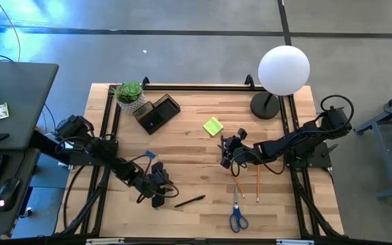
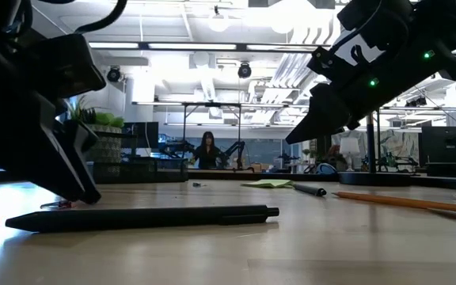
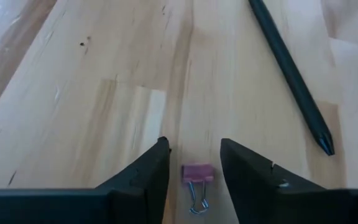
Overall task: Pick and place office supplies into organizer
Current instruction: Put the yellow binder clip into the desk organizer
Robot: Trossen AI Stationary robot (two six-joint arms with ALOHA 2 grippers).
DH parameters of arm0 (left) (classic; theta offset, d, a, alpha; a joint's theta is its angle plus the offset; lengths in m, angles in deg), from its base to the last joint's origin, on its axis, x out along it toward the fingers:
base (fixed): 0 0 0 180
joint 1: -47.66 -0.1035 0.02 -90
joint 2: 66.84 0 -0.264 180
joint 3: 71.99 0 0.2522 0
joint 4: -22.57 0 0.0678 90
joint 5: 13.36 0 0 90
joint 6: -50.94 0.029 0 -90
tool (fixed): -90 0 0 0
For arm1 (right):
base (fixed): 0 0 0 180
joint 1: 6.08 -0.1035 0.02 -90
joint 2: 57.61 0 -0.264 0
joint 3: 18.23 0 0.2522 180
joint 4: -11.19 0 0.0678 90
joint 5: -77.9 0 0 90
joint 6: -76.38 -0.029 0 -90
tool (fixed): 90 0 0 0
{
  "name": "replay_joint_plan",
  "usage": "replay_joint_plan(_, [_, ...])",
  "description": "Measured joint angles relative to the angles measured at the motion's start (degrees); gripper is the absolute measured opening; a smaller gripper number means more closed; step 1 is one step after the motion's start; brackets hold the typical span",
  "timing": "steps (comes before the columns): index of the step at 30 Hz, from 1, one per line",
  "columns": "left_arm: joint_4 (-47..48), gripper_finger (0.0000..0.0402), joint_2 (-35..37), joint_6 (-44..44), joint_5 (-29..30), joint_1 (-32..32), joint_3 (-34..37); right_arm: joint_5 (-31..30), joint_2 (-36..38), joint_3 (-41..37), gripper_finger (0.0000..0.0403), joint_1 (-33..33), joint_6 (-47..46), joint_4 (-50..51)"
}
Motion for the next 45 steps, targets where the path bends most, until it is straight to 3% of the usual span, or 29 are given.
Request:
replay_joint_plan(10, [0.98,0.0116,0.0,-1.17,0.07,2.25,-0.02,0.0,-0.01,0.0,0.0134,0.01,-0.01,0.02])
replay_joint_plan(16, [3.48,0.0115,0.01,-3.25,4.04,4.2,-0.09,0.0,-0.02,0.0,0.0134,0.01,-0.02,0.02])
replay_joint_plan(45, [5.32,0.0115,-0.02,-4.17,8.05,4.0,0.0,-0.02,-0.02,0.0,0.0134,0.02,0.01,0.02])
